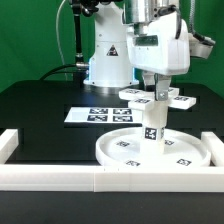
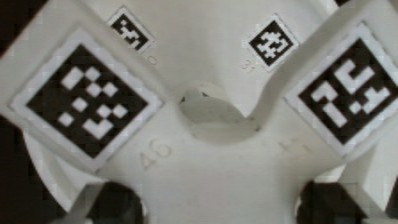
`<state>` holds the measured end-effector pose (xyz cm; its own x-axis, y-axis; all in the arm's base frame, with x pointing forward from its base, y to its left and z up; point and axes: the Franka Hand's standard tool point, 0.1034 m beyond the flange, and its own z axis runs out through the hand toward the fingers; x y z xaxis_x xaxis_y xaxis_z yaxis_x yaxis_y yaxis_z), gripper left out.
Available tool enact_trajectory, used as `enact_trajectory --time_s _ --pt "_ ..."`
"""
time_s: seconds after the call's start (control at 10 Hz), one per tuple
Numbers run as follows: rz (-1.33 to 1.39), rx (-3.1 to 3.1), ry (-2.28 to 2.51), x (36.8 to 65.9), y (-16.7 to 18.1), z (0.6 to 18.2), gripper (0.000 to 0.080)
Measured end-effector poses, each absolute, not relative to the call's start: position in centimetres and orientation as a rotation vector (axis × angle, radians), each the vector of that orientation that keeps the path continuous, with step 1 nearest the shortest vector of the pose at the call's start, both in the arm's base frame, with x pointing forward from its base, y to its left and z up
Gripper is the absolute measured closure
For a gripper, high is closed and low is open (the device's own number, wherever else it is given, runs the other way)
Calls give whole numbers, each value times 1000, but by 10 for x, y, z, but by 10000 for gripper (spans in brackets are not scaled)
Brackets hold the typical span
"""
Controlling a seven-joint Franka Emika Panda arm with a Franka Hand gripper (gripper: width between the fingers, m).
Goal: Assemble round table
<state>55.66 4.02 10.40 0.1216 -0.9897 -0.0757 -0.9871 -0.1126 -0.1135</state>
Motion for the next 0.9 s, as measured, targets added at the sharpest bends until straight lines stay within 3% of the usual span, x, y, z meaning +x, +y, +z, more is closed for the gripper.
enact_trajectory --time_s 0.9 --pt "24 -1323 2543 561 38 104 366"
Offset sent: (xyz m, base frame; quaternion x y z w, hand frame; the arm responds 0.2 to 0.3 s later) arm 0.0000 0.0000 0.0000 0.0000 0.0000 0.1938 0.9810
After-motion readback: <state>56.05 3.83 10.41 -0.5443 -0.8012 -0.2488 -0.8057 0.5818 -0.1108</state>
